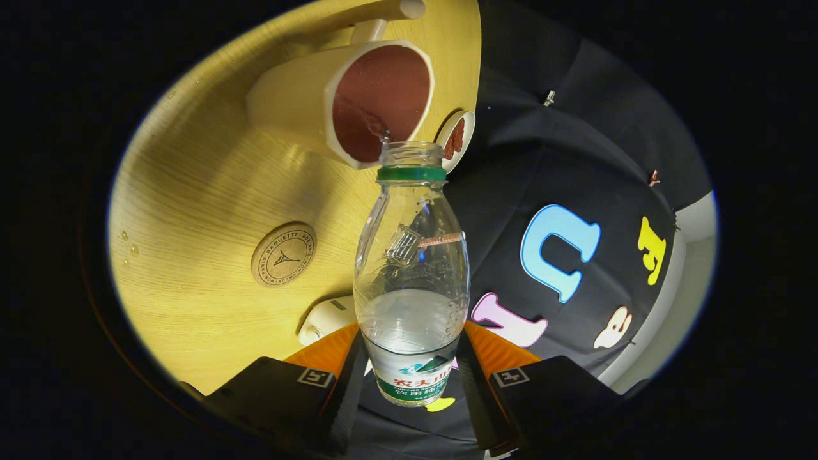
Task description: Take the bottle from table, then pour the juice into the cup, finally place the bottle on the coaster
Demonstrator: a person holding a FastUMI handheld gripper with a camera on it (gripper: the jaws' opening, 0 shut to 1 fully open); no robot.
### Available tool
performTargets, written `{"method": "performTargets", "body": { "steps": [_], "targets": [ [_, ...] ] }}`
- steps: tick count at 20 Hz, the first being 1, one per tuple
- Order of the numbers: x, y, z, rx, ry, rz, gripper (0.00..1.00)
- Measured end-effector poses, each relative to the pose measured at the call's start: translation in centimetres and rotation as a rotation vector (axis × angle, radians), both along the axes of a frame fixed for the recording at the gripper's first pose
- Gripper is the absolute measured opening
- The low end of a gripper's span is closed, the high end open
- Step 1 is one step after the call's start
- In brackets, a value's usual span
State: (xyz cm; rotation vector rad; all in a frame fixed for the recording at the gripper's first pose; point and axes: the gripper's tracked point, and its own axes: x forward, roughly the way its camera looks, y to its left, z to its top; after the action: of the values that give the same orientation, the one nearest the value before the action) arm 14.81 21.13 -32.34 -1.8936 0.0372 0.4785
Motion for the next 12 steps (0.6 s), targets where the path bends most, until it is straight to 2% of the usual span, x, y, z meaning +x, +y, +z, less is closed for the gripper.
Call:
{"method": "performTargets", "body": {
  "steps": [12],
  "targets": [
    [-0.3,1.1,0.9,-0.087,-0.058,0.065,0.75]
  ]
}}
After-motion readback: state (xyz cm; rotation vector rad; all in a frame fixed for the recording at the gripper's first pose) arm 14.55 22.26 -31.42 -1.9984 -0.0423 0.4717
